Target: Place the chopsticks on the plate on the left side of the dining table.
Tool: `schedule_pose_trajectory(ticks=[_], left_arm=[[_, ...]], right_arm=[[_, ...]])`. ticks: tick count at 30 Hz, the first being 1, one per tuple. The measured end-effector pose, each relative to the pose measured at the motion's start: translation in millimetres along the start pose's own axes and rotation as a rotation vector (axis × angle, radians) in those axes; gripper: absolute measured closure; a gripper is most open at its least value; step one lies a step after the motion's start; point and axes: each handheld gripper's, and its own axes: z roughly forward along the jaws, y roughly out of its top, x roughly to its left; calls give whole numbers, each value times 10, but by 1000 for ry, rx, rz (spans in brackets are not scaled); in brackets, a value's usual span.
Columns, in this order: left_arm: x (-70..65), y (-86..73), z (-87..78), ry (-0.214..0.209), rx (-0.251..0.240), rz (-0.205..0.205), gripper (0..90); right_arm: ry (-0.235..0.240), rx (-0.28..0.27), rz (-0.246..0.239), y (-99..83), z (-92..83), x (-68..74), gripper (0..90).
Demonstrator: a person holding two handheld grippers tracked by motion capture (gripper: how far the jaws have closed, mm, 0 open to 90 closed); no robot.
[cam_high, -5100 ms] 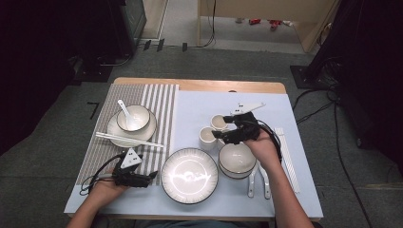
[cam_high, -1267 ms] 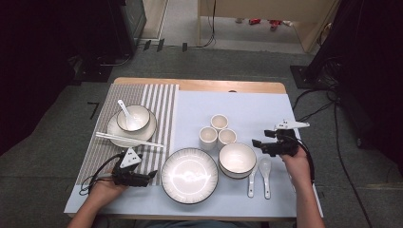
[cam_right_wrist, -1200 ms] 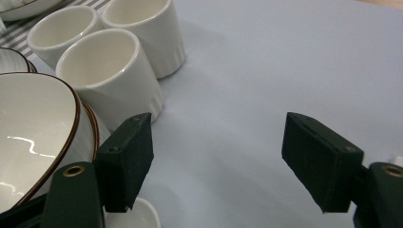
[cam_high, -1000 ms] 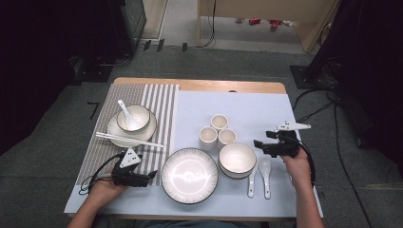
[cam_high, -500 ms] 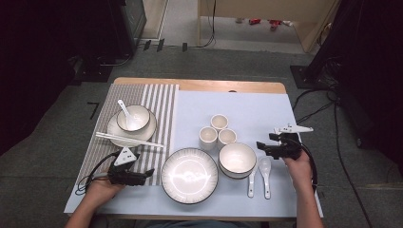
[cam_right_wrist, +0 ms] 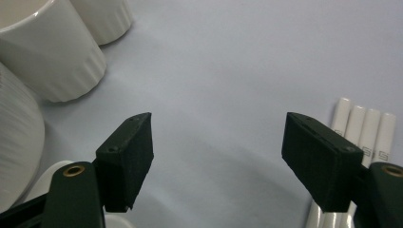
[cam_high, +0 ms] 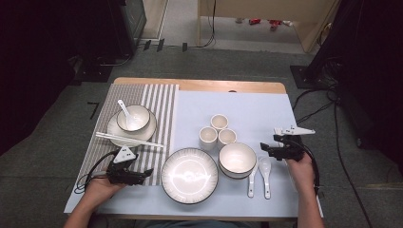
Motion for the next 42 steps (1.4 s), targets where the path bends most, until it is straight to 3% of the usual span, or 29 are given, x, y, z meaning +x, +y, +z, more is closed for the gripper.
schedule_pose_trajectory(ticks=[8,22,25,35,39,42], left_arm=[[39,15,-74,-33,-39,2,156],[87,52,-118,-52,-56,-12,157],[89,56,-129,-50,-72,-6,236],[127,88,-149,-36,-95,3,257],[165,106,-130,-31,-76,-25,261],[186,112,-135,-42,-82,-40,336]], right_arm=[[-36,-3,8,-73,-21,-65,259],[-69,-7,26,-157,-55,-134,259],[-80,-7,28,-171,-69,-145,259],[-113,-2,38,-244,-87,-211,257],[-121,3,39,-257,-88,-213,255],[-130,-6,43,-267,-103,-227,255]])
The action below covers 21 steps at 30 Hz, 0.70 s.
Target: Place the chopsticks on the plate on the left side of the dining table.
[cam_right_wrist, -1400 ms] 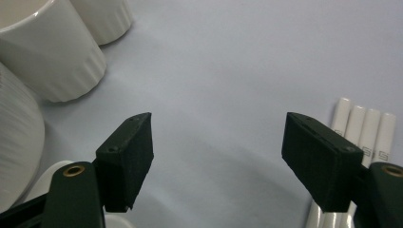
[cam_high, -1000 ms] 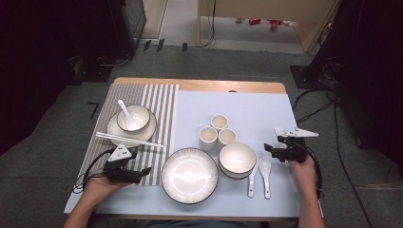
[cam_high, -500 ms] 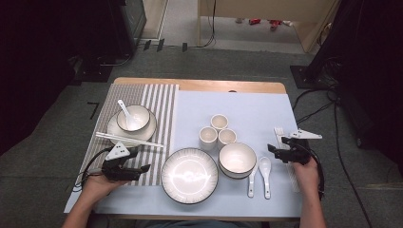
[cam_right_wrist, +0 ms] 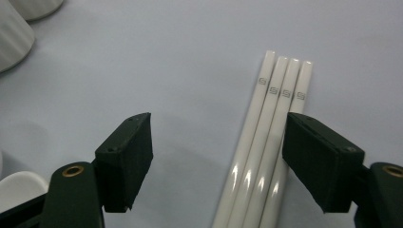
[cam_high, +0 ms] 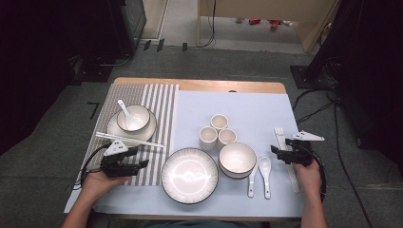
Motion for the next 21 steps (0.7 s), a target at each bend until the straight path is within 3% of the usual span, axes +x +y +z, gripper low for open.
schedule_pose_trajectory(ticks=[4,10,21], left_arm=[[1,0,-6,-7,-5,14,332],[13,0,-23,-28,-18,18,407],[23,4,-13,-26,-26,26,463]], right_arm=[[-20,7,0,-13,-6,-18,253],[-30,13,-10,-22,2,-21,244],[-43,30,-10,-50,45,-34,228]])
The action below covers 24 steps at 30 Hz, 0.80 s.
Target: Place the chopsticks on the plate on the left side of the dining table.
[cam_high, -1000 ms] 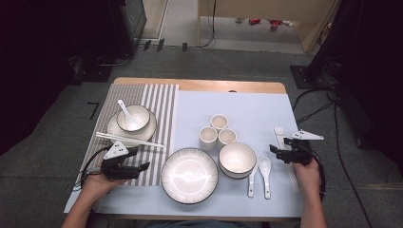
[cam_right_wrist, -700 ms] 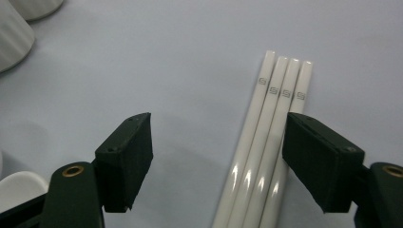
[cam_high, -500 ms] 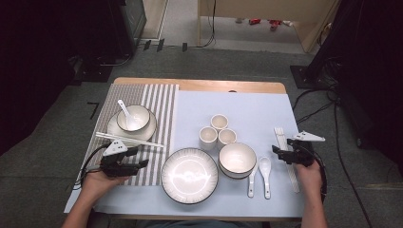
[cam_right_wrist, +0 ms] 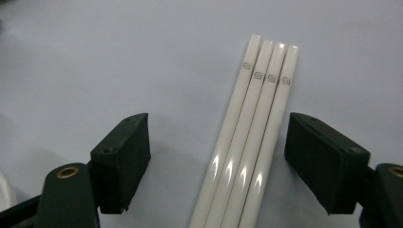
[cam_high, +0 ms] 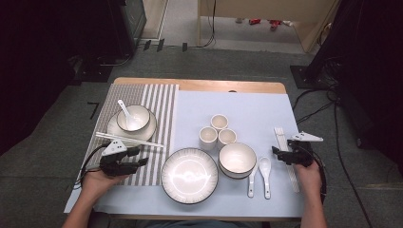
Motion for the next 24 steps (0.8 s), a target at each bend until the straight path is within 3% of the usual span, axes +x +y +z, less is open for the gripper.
schedule_pose_trajectory(ticks=[14,20,24], left_arm=[[43,46,17,-3,8,0,531],[70,74,-14,29,-12,23,615],[97,83,-9,36,-7,14,658]], right_arm=[[-4,3,-7,-7,10,11,216],[-6,2,-7,-7,11,14,216],[-10,2,-7,-7,11,19,215]])
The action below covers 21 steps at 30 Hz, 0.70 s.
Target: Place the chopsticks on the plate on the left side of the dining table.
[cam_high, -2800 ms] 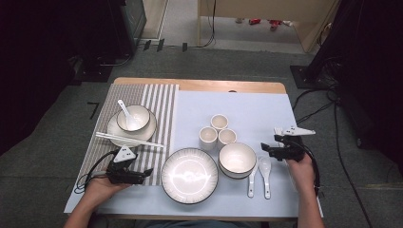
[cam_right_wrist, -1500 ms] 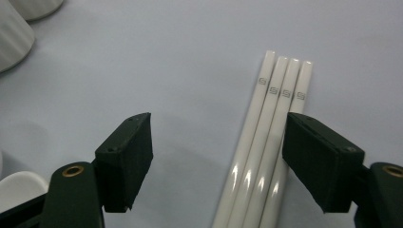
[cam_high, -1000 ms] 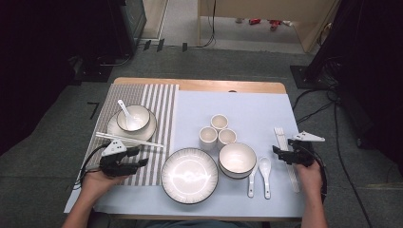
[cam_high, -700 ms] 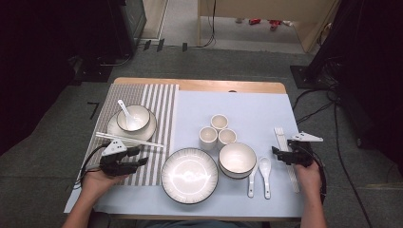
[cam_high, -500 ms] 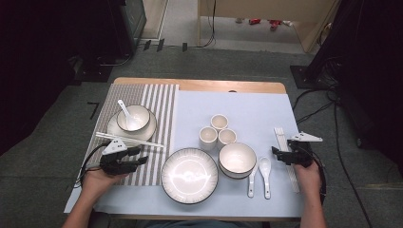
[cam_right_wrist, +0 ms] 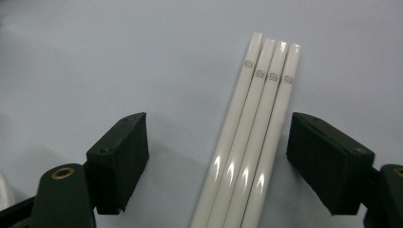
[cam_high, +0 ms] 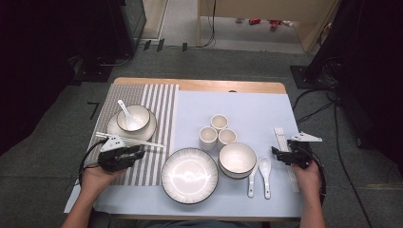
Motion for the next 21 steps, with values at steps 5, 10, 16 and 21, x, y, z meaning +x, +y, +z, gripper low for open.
schedule_pose_trajectory(ticks=[5,10,16,21], left_arm=[[25,17,13,4,7,-8,705],[58,40,5,5,4,-21,740],[101,53,2,15,0,-29,812],[131,60,13,14,4,-38,853]], right_arm=[[0,0,0,-1,0,1,215],[-2,0,0,-1,0,2,213],[-3,0,1,-1,0,3,213],[-4,0,1,-1,0,4,212]])
